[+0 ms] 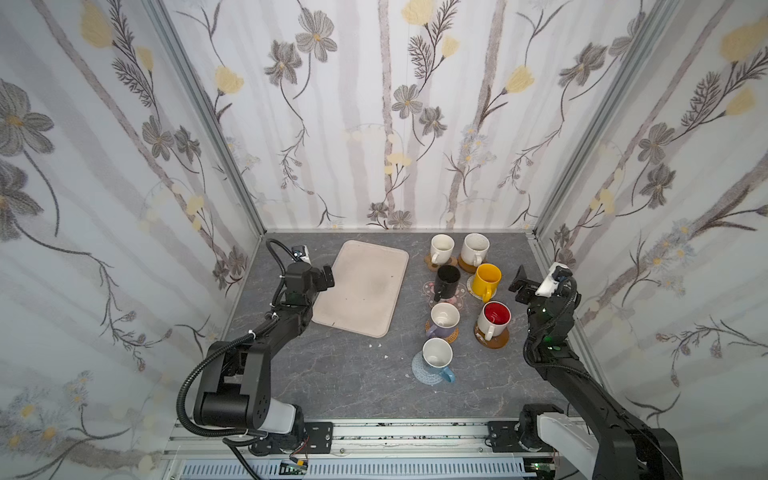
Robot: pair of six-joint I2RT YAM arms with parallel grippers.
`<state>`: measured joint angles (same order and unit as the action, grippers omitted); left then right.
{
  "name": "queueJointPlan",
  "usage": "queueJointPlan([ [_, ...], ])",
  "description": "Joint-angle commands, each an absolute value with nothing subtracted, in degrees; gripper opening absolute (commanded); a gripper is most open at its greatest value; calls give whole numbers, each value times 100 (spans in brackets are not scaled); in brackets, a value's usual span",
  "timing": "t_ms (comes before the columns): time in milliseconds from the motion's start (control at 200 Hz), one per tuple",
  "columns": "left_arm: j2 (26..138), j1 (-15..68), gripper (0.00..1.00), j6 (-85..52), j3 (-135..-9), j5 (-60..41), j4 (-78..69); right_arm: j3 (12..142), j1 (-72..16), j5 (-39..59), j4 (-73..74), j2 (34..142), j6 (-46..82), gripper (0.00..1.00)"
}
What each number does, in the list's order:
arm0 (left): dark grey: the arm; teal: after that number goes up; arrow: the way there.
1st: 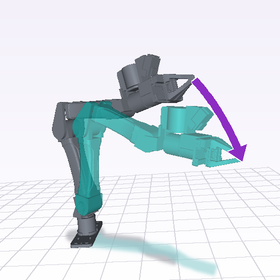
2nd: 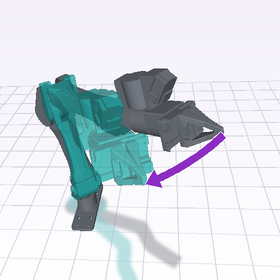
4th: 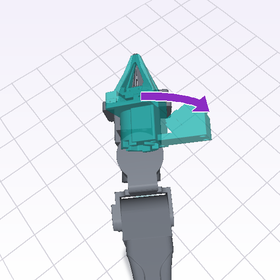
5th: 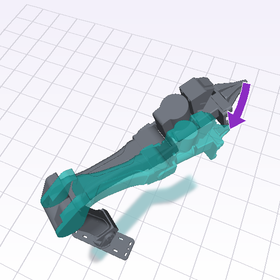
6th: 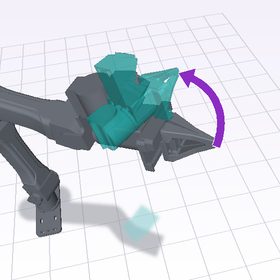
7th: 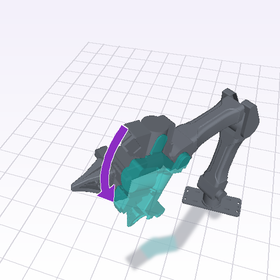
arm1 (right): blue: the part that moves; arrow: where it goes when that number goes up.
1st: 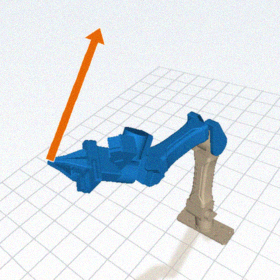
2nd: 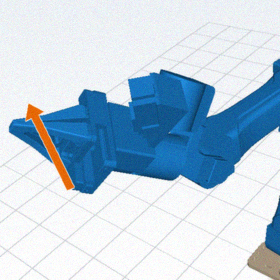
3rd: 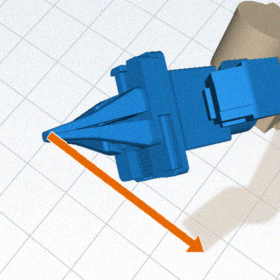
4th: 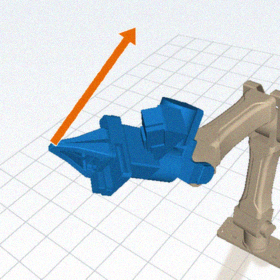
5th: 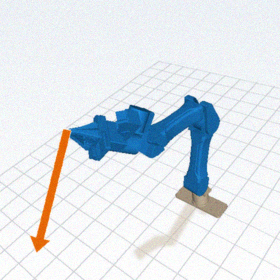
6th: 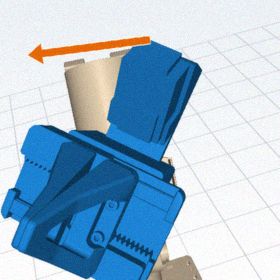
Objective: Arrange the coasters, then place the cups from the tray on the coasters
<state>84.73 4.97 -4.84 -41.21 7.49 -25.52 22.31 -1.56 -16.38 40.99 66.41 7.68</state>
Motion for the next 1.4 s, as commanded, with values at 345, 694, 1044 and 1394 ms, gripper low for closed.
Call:
queueJointPlan([
  [345,8274,255,100,-50,-2700,422,-4555,1647,396,-1589,5290,6734,683,100],
  [694,9106,-12,100,-358,-2754,-80,-5206,1269,396,-1150,6156,7484,1131,100],
  [1044,8901,-22,100,-340,-2248,-145,-5871,721,355,-782,7269,7646,936,99],
  [1394,8792,253,100,-32,-1622,74,-6863,342,-361,-572,9100,8667,-85,100],
])
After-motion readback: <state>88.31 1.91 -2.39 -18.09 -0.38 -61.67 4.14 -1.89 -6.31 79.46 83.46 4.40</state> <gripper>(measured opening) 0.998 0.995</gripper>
